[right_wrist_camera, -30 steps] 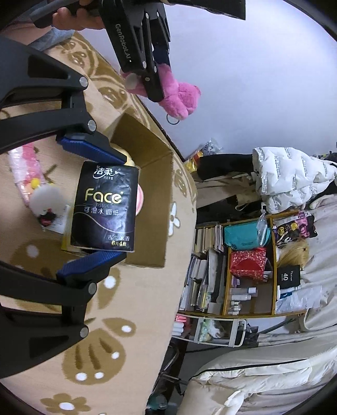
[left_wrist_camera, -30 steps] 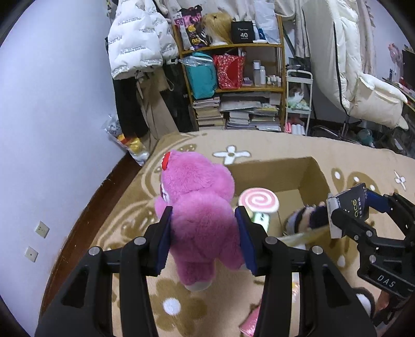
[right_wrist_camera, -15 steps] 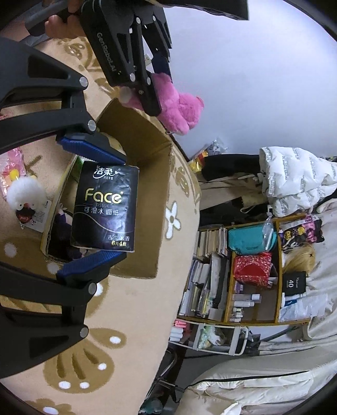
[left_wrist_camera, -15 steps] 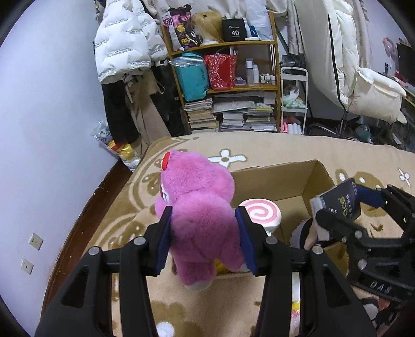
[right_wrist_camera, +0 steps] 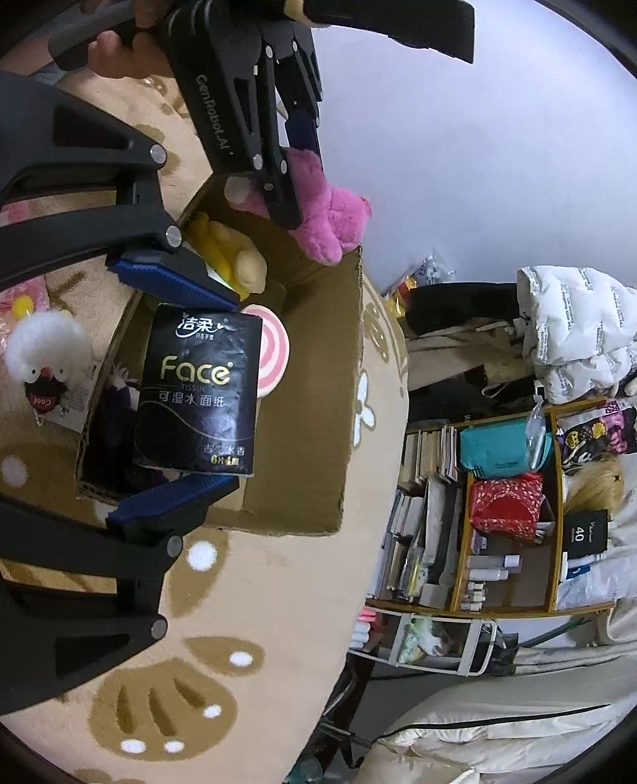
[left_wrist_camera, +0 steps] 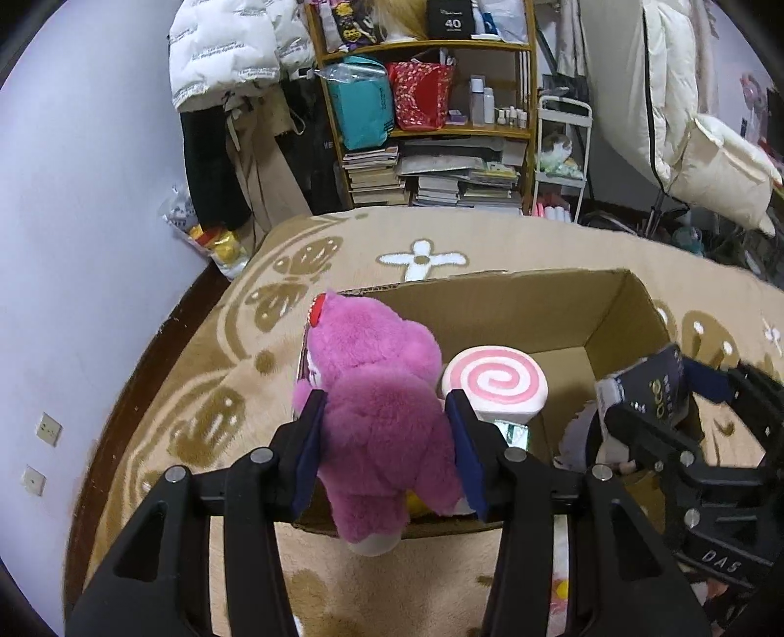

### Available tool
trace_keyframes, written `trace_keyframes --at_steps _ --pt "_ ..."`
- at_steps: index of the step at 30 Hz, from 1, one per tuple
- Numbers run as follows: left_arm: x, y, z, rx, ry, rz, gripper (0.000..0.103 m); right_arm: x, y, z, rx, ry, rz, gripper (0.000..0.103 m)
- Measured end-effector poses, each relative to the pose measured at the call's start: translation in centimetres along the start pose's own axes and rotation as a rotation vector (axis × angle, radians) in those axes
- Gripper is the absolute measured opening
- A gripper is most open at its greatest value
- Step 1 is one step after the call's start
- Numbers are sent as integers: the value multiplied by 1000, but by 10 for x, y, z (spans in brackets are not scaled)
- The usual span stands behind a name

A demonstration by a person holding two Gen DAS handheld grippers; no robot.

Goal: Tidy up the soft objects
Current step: 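Carry the bear and tissue pack over the box and open both tools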

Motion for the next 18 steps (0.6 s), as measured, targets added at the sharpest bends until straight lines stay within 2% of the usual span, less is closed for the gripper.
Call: trace_keyframes --at_steps 8,13,14,16,18 --pt "0 -4 5 -15 6 20 50 1 0 7 0 19 1 70" --pt "0 1 4 -15 7 -4 54 2 0 11 -3 31 9 71" --pt "0 2 4 -17 7 -7 54 2 1 11 -4 31 9 72" --pt "0 3 3 -20 9 -12 56 2 1 11 -5 27 13 81" --pt "-1 4 3 -26 9 -14 56 2 1 9 -6 23 20 84"
Point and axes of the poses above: each gripper's, at about its wrist camera, not at the fingertips, and z roughly the way its jaws point, y to its left, x to its underside, the point moved 3 cm from there along z, roughly the way its jaws point, and after that the axes turned 11 degrees about z, right-handed, at the moved point
